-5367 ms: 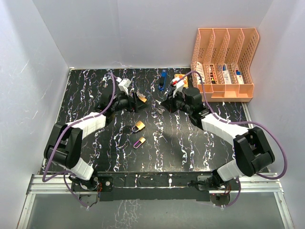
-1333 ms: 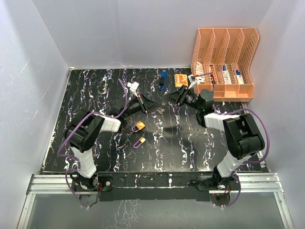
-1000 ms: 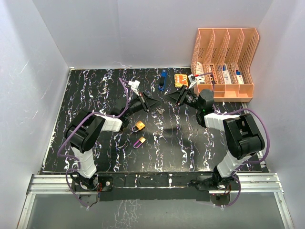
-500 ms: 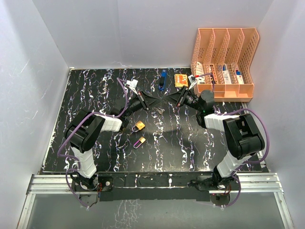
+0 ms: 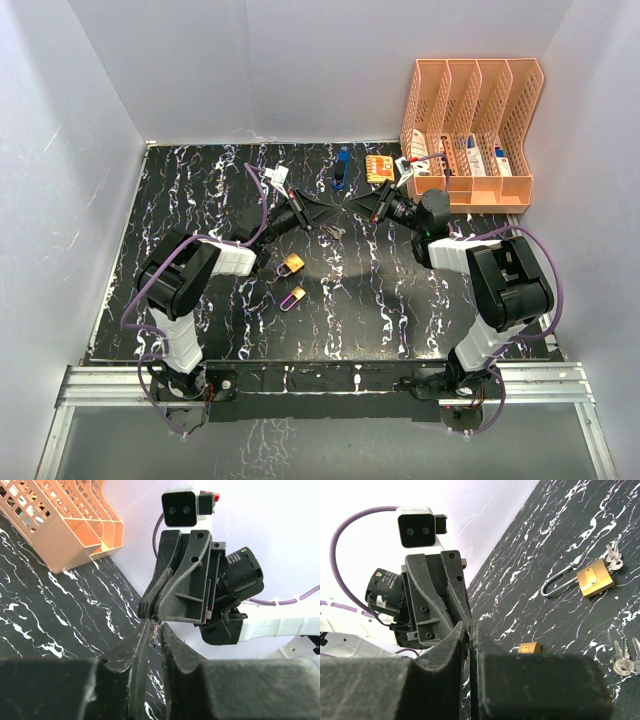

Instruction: Unlock with the key

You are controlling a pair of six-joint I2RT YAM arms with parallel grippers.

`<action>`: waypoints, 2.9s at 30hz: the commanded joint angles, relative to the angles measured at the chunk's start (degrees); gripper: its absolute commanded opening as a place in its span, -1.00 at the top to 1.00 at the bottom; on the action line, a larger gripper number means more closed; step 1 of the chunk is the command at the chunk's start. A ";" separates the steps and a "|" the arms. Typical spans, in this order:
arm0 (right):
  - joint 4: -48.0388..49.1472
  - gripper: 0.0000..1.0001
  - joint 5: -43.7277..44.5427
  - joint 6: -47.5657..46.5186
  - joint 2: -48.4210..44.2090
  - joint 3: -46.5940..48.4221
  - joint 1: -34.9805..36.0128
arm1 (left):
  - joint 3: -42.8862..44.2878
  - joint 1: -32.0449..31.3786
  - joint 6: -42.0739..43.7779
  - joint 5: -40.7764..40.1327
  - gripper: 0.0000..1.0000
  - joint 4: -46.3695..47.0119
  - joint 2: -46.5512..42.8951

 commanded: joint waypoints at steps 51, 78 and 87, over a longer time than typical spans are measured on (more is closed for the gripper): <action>-42.72 1.00 16.15 -29.62 -8.55 7.02 3.07 | -0.86 -11.36 46.12 -34.40 -0.97 -81.86 -22.50; -43.40 1.00 16.67 -30.59 -10.12 6.27 3.29 | -11.81 -19.90 42.39 -41.27 -0.70 -76.41 -26.37; -43.77 1.00 16.64 -31.00 -9.65 6.89 3.29 | -11.13 -19.81 43.31 -41.25 -0.51 -76.49 -22.94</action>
